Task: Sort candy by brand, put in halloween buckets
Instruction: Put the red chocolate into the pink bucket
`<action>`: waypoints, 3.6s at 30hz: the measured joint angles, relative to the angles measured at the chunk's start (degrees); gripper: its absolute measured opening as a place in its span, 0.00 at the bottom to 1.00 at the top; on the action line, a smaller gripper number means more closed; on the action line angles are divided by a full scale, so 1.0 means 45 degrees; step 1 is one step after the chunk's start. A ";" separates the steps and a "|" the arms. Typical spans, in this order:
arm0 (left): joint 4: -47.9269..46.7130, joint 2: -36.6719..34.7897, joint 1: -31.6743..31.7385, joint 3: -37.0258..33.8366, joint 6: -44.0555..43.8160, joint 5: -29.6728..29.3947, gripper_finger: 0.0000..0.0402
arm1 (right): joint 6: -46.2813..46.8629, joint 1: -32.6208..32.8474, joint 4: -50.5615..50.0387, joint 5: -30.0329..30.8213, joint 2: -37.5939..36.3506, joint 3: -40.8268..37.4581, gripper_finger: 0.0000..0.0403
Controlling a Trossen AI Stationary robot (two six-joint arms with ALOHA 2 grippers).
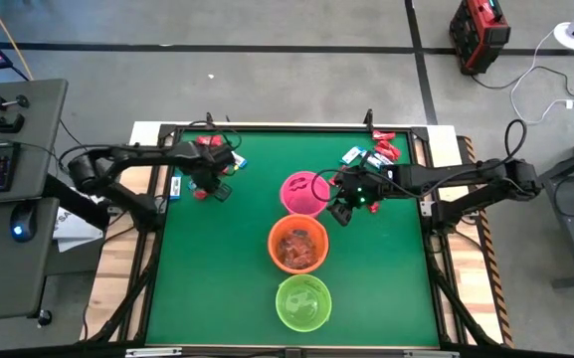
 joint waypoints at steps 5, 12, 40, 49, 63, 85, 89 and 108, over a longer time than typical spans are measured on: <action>0.0105 -0.1729 -0.0717 0.0949 -0.0603 0.0736 0.06 | -0.0651 0.0005 -0.0367 -0.0535 -0.0626 0.0506 0.62; 0.3457 -0.2482 -0.2605 0.3419 -0.0846 0.1458 0.02 | -0.1209 -0.0010 -0.0637 0.1544 -0.2389 0.1212 0.62; 0.9355 0.1302 -0.4263 0.4661 -0.1504 0.3105 0.55 | 0.3892 -0.1740 -0.7327 0.2579 -0.3026 0.0412 0.62; 0.8269 -0.1905 -0.2594 0.4666 -0.0541 0.2776 0.56 | 0.3388 -0.2931 -0.4826 0.0284 -0.3011 -0.3628 0.62; 0.7949 -0.3832 -0.2169 0.4666 -0.1136 0.2662 0.56 | 0.1728 -0.2973 -0.1405 0.0143 -0.1064 -0.4818 0.62; 0.7612 -0.7860 -0.2145 0.4661 -0.0805 0.1347 0.56 | -0.0497 -0.2482 -0.3759 0.0503 -0.1014 -0.0798 0.06; 0.7073 -0.8230 -0.2150 0.4666 -0.0302 0.1019 0.56 | -0.1247 -0.2482 -0.2115 0.0541 -0.1129 0.1089 0.02; 0.3846 -0.7392 -0.2150 0.4656 -0.0826 -0.0265 0.56 | -0.1251 -0.1316 0.1054 -0.1776 0.2712 0.2217 0.18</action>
